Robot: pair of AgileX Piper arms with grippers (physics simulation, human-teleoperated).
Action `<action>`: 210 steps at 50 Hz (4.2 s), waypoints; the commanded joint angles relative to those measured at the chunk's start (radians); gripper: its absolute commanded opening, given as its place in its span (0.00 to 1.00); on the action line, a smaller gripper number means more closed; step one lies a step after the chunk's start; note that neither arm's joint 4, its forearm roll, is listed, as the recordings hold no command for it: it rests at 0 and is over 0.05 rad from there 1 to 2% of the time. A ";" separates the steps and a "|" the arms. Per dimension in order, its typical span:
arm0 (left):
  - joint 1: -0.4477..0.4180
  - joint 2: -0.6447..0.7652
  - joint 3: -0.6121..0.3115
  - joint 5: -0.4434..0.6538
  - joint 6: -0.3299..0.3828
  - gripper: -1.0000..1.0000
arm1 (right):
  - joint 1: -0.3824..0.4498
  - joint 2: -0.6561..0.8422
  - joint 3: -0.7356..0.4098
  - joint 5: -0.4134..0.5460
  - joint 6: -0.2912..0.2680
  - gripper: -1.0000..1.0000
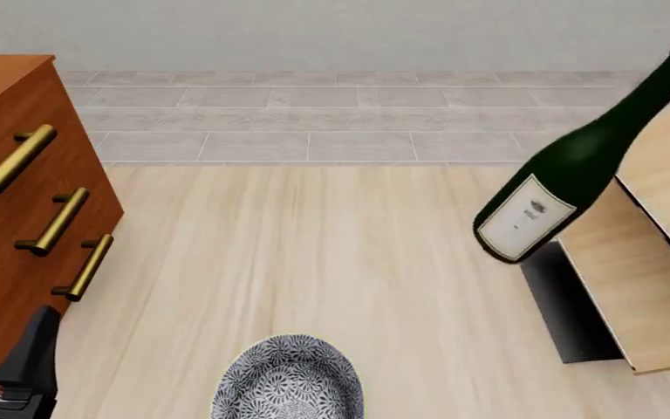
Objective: Put the wine bottle on the wine rack.
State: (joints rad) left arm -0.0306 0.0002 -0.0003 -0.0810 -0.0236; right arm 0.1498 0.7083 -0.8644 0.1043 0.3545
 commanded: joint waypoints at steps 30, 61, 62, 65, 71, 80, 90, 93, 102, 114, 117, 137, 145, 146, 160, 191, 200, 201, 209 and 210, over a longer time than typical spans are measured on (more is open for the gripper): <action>-0.012 0.000 0.000 -0.006 0.001 1.00 | -0.333 -0.047 -0.168 0.288 0.156 0.00; -0.024 0.000 0.000 -0.010 0.004 1.00 | -0.535 -0.009 -0.374 0.447 0.074 0.00; -0.025 0.000 0.000 -0.010 0.004 1.00 | -0.546 -0.007 -0.384 0.452 0.072 0.00; -0.027 0.000 0.000 -0.011 0.006 1.00 | -0.571 0.005 -0.404 0.460 0.071 0.00; -0.029 0.000 0.000 -0.013 0.007 1.00 | -0.605 0.022 -0.434 0.468 0.068 0.00; -0.032 0.000 0.000 -0.012 0.009 1.00 | -0.633 0.031 -0.418 0.457 0.069 0.00; -0.028 0.000 0.000 -0.009 0.009 1.00 | -0.662 0.045 -0.365 0.419 0.061 0.00; -0.027 0.000 0.000 -0.010 0.008 1.00 | -0.664 0.051 -0.356 0.413 0.059 0.00; -0.022 0.000 0.000 -0.005 0.009 1.00 | -0.678 0.063 -0.326 0.395 0.052 0.00; -0.021 0.000 0.000 -0.005 0.008 1.00 | -0.701 0.076 -0.325 0.388 0.040 0.00; -0.020 0.000 0.000 -0.003 0.008 1.00 | -0.704 0.078 -0.316 0.380 0.037 0.00; -0.014 0.000 0.000 0.001 0.009 1.00 | -0.741 0.122 -0.254 0.308 0.028 0.00; -0.014 0.000 0.000 0.001 0.013 1.00 | -0.748 0.136 -0.220 0.277 0.029 0.00; -0.014 0.000 0.000 0.001 0.013 1.00 | -0.749 0.138 -0.217 0.274 0.030 0.00; -0.014 0.000 0.000 0.002 0.017 1.00 | -0.767 0.168 -0.158 0.216 0.035 0.00; -0.003 0.000 0.000 0.013 0.016 1.00 | -0.804 0.282 -0.069 0.080 0.011 0.00; 0.001 0.000 0.000 0.016 0.014 1.00 | -0.820 0.318 -0.058 0.050 -0.001 0.00; 0.002 0.000 0.000 0.016 0.015 1.00 | -0.822 0.321 -0.057 0.046 -0.002 0.00; 0.007 0.000 0.000 0.019 0.012 1.00 | -0.838 0.351 -0.052 0.023 -0.011 0.00; 0.007 0.000 0.000 0.019 0.012 1.00 | -0.841 0.354 -0.052 0.021 -0.014 0.00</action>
State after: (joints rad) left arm -0.0286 0.0001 0.0000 -0.0652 -0.0094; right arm -0.6850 0.9885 -1.0109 0.1245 0.3274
